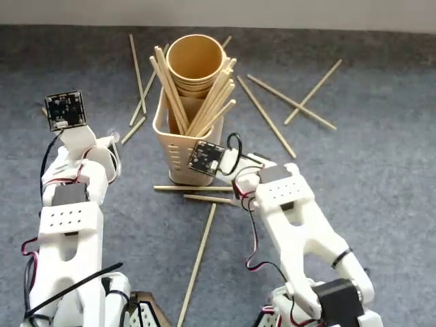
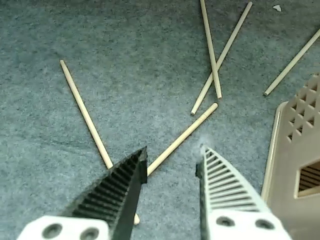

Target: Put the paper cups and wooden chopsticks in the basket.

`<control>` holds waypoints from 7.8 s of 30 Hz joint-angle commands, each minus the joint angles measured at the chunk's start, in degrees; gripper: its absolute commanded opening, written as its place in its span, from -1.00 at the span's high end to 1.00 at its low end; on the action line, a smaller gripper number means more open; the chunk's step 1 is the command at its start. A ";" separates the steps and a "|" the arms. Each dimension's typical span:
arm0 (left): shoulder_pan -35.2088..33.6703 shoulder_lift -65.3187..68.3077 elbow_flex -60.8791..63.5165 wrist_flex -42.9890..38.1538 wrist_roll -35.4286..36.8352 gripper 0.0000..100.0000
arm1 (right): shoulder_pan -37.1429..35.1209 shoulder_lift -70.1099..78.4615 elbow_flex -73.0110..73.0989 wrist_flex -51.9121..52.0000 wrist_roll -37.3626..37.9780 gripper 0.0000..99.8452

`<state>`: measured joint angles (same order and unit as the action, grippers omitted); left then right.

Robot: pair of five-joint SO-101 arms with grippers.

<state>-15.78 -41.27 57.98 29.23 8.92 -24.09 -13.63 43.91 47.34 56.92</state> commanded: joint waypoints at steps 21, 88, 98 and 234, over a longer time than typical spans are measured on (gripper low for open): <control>-2.15 -1.63 -0.40 -0.97 0.53 0.62 | 5.67 7.78 -0.57 0.31 10.11 0.45; -2.33 -1.63 -0.31 -1.05 0.53 0.62 | -9.80 -34.15 -19.30 -15.34 -45.10 0.99; -2.07 -1.63 -0.31 -1.05 0.53 0.62 | -9.71 -16.57 -30.20 -33.19 -54.68 0.99; 0.84 -1.63 1.36 -1.05 0.44 0.62 | 24.92 92.88 -133.23 38.73 -35.43 0.98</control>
<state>-16.13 -41.27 59.74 29.23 9.19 0.88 83.69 -89.54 68.62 19.65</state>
